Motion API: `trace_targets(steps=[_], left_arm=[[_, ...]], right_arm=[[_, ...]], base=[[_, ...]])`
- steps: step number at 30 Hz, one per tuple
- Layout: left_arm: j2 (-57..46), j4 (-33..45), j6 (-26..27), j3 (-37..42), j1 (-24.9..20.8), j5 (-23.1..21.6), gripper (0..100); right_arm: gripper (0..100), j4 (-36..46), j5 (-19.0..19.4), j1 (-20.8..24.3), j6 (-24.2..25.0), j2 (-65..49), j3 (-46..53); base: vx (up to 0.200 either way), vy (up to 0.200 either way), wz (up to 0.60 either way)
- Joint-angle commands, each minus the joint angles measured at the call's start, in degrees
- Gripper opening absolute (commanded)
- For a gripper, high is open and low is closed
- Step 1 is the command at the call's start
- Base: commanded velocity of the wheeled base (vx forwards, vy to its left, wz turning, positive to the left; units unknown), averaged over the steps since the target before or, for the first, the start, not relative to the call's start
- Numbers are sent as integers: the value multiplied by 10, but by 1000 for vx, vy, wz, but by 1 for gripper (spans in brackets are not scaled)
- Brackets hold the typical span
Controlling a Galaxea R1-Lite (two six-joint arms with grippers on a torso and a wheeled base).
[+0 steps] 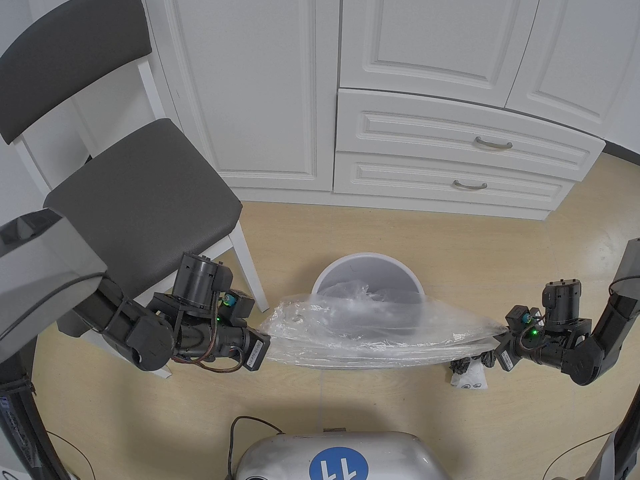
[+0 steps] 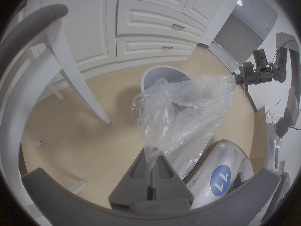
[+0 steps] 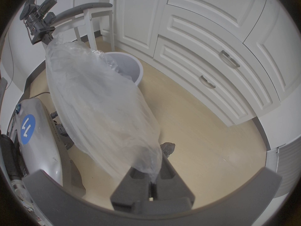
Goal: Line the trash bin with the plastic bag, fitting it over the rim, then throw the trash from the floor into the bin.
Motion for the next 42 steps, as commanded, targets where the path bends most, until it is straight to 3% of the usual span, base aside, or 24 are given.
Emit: trace_targets(steps=[1, 7, 9, 16, 24, 30, 31, 36, 42], left_arm=[[75, -3, -5, -30, -12, 3, 0], [109, -12, -36, -62, -14, 15, 0], [115, -35, -71, -73, -19, 24, 0], [165, -101, -135, -122, -30, 97, 0], [144, -93, -139, -115, -26, 106, 0], [57, -78, -85, -50, 5, 47, 0], [22, -65, -57, -24, 17, 10, 0], [-46, -15, 2, 13, 36, -55, 0], [-65, 46, 46, 17, 40, -71, 0]], right_arm=[[0, -4, -16, 3, 1, 66, -29], [0, -11, -32, 3, 24, 115, -70], [0, -11, -32, 4, 46, 121, -83], [0, -34, -42, 6, 107, 122, -115], [0, -27, -47, 1, 101, 62, -79], [0, -7, -46, 2, 58, -14, -29], [0, 20, -46, 4, 48, -37, -23], [0, 96, -42, 4, 31, -88, -19], [0, 155, -41, -1, 3, -117, -17]], base=[[0, 0, 0], [0, 0, 0], [0, 0, 0], [0, 0, 0], [0, 0, 0], [0, 0, 0], [0, 0, 0], [0, 0, 0], [0, 0, 0]])
